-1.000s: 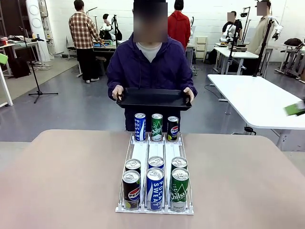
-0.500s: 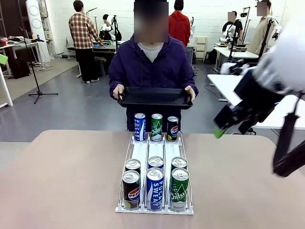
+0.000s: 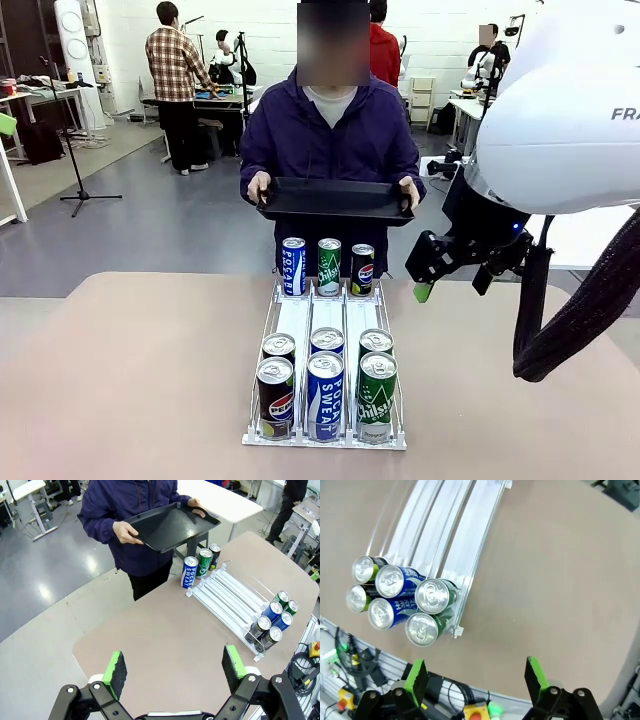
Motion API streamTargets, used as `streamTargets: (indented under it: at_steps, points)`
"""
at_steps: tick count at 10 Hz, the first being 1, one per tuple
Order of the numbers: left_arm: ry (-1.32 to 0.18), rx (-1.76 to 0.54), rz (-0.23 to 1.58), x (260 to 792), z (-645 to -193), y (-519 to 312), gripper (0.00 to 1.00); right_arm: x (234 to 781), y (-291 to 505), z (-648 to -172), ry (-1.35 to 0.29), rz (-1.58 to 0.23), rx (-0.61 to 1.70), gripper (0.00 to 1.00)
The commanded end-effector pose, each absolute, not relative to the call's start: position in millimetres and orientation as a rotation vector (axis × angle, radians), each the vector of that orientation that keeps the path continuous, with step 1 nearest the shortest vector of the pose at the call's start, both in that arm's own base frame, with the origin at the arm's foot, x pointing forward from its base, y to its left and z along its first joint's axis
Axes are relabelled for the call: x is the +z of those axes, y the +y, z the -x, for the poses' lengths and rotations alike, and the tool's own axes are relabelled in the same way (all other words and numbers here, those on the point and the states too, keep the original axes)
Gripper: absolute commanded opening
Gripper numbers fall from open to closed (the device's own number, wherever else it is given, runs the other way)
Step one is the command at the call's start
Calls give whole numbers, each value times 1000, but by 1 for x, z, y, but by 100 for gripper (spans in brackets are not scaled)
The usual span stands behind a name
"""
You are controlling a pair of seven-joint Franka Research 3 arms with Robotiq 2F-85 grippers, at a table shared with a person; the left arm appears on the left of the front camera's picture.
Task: Retrieve and hand over the desired beverage to the person.
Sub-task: Pick up a can of the same type that the person held from the Automatic Can Dispenser.
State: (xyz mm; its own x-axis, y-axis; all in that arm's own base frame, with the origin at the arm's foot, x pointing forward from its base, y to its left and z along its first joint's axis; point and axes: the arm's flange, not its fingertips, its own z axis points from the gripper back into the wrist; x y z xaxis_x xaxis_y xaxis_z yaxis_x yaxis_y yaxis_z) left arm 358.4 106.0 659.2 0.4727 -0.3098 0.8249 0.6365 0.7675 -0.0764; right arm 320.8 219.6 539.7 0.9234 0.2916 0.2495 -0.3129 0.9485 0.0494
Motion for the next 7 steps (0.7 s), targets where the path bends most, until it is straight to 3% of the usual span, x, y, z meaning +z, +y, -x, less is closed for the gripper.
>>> streamTargets:
  at_steps: [1, 7]
  points:
    - [-924, -594, 399, 659, -359, 106, 100, 535, 222, -318, -236, -74, 320, 100]
    - [-924, -594, 399, 659, -359, 106, 100, 538, 223, -318, -238, -88, 322, 100]
